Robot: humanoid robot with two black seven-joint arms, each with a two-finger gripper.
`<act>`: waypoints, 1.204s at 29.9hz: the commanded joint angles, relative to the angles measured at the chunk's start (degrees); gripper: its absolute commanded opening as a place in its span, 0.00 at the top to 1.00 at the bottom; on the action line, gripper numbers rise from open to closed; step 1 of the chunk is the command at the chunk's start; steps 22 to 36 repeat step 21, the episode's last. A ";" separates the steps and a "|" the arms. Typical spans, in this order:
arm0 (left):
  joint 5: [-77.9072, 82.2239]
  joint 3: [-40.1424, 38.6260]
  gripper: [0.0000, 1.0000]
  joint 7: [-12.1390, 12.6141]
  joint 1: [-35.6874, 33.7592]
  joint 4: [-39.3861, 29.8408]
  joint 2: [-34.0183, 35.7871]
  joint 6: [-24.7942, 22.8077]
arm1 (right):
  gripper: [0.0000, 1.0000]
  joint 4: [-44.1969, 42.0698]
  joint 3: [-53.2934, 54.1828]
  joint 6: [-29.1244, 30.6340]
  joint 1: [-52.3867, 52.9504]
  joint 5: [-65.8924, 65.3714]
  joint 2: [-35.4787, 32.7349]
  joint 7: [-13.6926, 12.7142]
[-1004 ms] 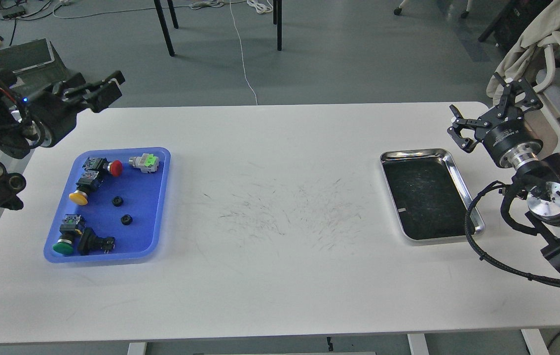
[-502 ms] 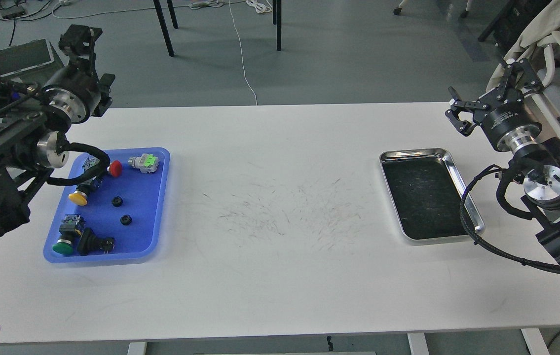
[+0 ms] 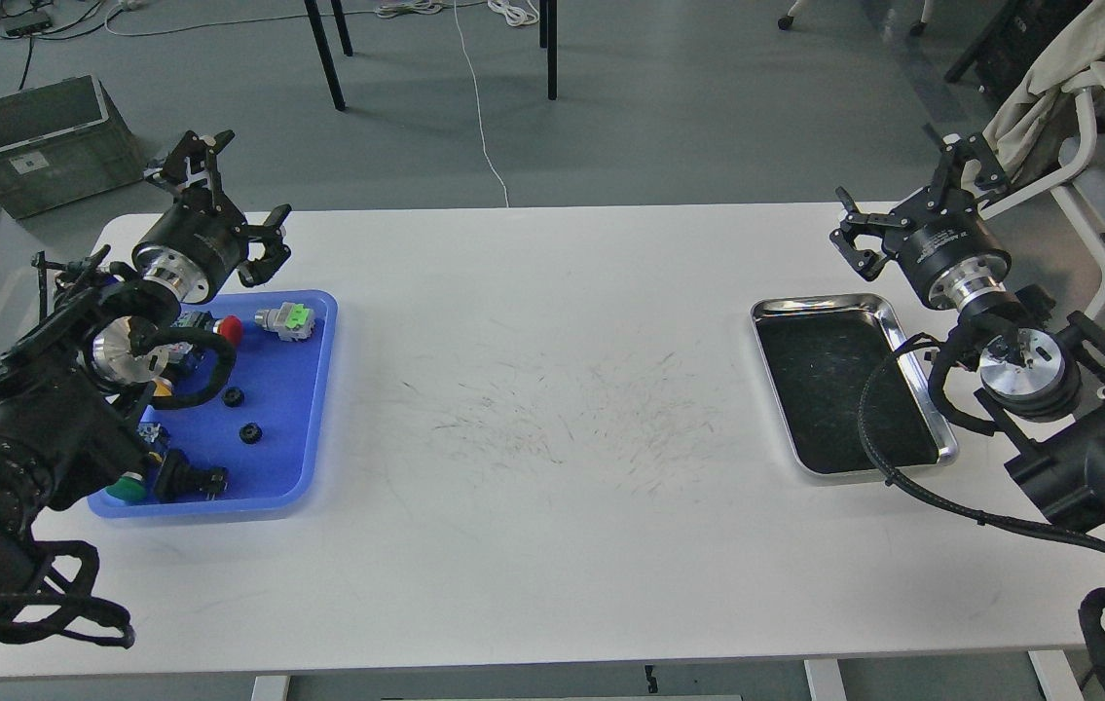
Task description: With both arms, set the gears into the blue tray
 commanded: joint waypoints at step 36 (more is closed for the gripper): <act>-1.24 0.16 0.02 0.46 -0.90 -0.50 -1.62 1.02 | 0.01 0.77 0.44 -0.47 -0.29 0.10 0.42 -1.00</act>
